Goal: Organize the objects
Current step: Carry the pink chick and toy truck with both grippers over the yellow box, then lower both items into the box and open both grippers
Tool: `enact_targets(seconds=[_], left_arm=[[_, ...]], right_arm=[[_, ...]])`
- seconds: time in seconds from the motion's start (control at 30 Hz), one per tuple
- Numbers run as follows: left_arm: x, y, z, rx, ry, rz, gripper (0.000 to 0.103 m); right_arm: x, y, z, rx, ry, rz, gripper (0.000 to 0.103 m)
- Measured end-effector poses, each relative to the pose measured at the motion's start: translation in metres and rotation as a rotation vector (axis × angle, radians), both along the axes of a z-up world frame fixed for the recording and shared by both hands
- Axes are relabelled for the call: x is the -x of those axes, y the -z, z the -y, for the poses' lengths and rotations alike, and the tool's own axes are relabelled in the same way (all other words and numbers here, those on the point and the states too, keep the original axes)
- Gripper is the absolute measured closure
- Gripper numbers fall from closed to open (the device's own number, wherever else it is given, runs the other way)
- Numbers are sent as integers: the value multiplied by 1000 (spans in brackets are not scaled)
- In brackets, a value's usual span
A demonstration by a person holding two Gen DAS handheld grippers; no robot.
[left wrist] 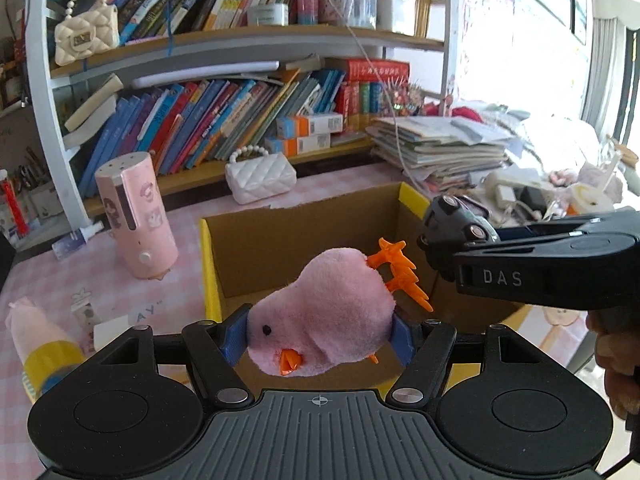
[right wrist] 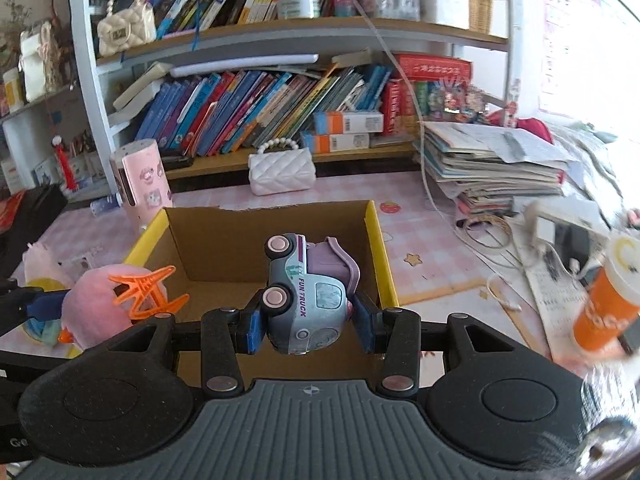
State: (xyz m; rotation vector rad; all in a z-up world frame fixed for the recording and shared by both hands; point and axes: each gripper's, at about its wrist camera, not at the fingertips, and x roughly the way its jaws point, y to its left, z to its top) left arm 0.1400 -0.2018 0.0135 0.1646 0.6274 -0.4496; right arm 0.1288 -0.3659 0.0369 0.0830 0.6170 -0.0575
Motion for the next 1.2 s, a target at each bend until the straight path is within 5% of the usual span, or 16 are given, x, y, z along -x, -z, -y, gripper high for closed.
enact_targets(seconds=[0.53,1.2], left_arm=[[-39,29,22,-123,-17,-88,34],[-52,44,37,-205,8,-120,34]], right_arm=[[-85,30,4,52,-249,-160,62],[-112,55,0,81,-391,-344,62]])
